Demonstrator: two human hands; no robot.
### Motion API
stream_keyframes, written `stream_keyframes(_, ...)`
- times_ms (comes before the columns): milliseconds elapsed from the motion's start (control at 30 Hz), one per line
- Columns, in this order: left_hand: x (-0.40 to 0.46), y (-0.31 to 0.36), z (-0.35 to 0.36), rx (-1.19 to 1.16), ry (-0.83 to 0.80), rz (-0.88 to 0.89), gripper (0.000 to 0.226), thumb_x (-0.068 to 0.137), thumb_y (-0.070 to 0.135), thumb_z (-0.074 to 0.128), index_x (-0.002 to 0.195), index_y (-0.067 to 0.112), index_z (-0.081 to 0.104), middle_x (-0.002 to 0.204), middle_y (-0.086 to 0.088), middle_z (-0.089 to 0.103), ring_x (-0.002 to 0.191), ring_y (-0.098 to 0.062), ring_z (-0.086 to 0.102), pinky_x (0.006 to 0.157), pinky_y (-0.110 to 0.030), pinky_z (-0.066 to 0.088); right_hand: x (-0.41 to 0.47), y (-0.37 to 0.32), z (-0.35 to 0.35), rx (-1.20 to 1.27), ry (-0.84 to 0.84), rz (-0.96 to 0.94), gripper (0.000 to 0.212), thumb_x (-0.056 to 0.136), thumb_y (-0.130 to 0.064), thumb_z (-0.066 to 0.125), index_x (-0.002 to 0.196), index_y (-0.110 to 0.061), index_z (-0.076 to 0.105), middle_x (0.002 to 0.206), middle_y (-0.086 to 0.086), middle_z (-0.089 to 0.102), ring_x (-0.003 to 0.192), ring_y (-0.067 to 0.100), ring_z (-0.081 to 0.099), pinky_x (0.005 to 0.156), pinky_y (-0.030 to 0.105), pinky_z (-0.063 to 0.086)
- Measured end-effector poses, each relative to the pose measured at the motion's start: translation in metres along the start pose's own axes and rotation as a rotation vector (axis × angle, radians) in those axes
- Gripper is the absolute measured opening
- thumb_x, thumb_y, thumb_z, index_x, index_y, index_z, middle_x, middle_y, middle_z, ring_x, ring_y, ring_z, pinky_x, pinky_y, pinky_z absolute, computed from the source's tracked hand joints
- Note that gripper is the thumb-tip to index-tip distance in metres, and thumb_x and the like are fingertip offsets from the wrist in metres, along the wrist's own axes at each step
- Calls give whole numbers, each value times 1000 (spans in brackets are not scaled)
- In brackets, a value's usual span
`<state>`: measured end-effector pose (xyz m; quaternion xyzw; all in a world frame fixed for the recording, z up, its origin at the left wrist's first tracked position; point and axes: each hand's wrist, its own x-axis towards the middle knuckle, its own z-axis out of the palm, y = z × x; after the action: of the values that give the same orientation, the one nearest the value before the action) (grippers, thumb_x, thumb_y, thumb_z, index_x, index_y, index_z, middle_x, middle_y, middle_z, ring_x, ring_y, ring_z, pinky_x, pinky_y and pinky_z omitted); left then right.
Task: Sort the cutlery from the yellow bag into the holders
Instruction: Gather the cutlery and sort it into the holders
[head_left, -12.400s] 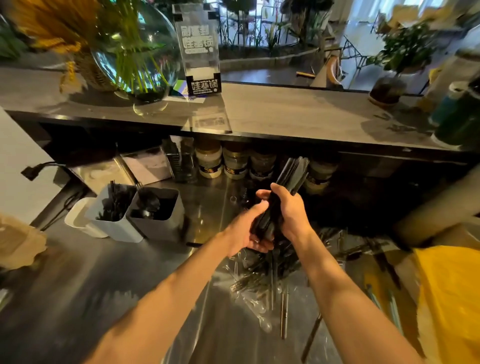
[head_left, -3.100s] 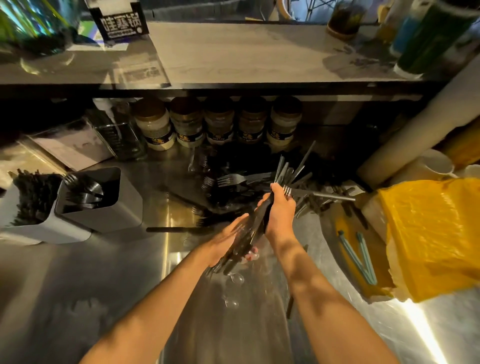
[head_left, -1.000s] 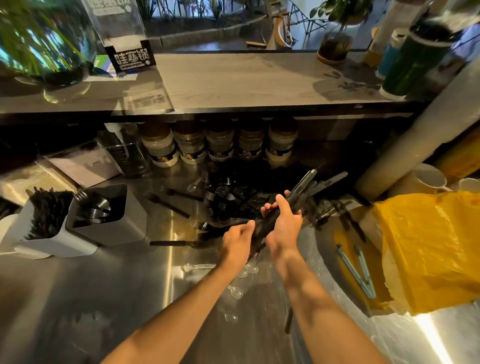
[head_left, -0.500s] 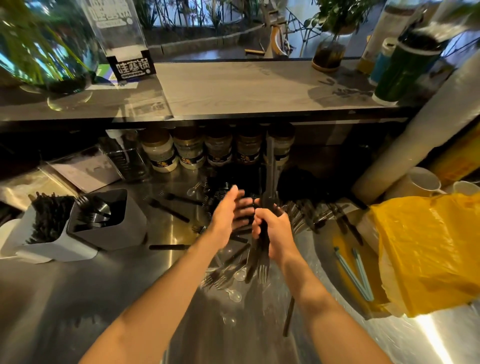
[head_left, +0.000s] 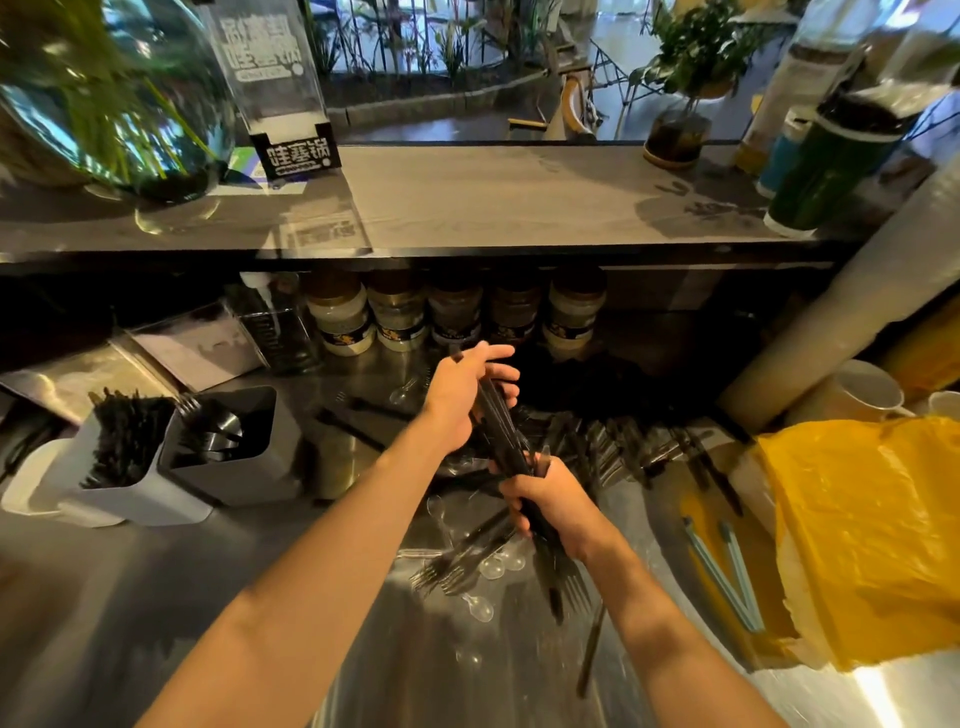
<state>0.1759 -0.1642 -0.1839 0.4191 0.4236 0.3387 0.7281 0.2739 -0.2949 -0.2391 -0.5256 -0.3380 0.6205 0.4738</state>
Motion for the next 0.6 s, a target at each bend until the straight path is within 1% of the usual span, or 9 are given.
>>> stream_keyframes(67, 1, -6, -3, 32, 3, 38, 29, 105, 21, 46, 131, 17, 59, 103, -8, 72, 69, -17, 66, 66, -33, 58, -1, 0, -1, -36, -5, 32, 13, 90, 6, 57, 97, -3, 62, 58, 5, 47, 41, 16, 43, 40, 25, 37)
stream_keyframes(167, 3, -6, -6, -66, 130, 151, 51, 99, 11, 59, 144, 30, 45, 112, -7, 71, 80, -22, 72, 67, -36, 60, 0, -3, -3, -57, -21, 60, 14, 90, 6, 57, 99, -3, 62, 59, 5, 47, 41, 15, 44, 40, 25, 38)
stream_keyframes(200, 3, -2, -8, -102, 179, 183, 50, 98, 11, 60, 143, 29, 46, 112, -8, 70, 82, -24, 72, 66, -37, 61, 1, -3, -4, -72, -28, 68, 13, 90, 5, 57, 100, -3, 62, 59, 5, 48, 42, 16, 44, 40, 25, 38)
stream_keyframes(267, 4, 4, -11, -83, 216, 209, 31, 101, 19, 56, 132, 19, 59, 109, -8, 72, 84, -25, 73, 66, -36, 60, 3, -6, -6, -110, -48, 82, 12, 90, 2, 60, 100, -4, 64, 60, 5, 50, 44, 17, 45, 41, 26, 40)
stream_keyframes(300, 5, 5, -10, -13, 198, 199, 27, 103, 23, 52, 125, 14, 65, 106, -7, 74, 84, -25, 73, 68, -37, 59, 4, -8, -6, -123, -54, 86, 12, 89, 1, 61, 100, -4, 64, 60, 5, 51, 44, 17, 46, 42, 26, 40)
stream_keyframes(333, 4, 3, -9, 92, 165, 181, 30, 104, 26, 47, 119, 11, 68, 103, -6, 75, 84, -24, 73, 71, -37, 58, 5, -10, -5, -132, -53, 90, 11, 89, 1, 62, 99, -3, 64, 60, 5, 51, 44, 17, 46, 42, 26, 41)
stream_keyframes(433, 5, -11, -6, 468, 60, 139, 42, 106, 36, 36, 108, 16, 74, 95, 2, 77, 82, -19, 73, 85, -40, 55, 8, -19, -1, -159, -28, 109, 7, 89, 0, 63, 95, -4, 63, 59, 5, 52, 43, 16, 46, 41, 25, 40)
stream_keyframes(500, 4, -16, -8, 564, 56, 112, 44, 106, 38, 35, 111, 18, 74, 98, 6, 76, 84, -16, 73, 93, -40, 52, 9, -19, 0, -184, -13, 113, 6, 89, -2, 64, 94, -4, 63, 58, 5, 53, 42, 16, 46, 40, 25, 40)
stream_keyframes(600, -1, -15, -8, 662, 47, 92, 44, 104, 39, 36, 118, 17, 72, 110, 4, 74, 90, -13, 70, 94, -34, 50, 10, -16, -1, -207, 0, 108, 3, 88, -3, 67, 90, -4, 65, 57, 7, 53, 40, 19, 47, 39, 26, 41)
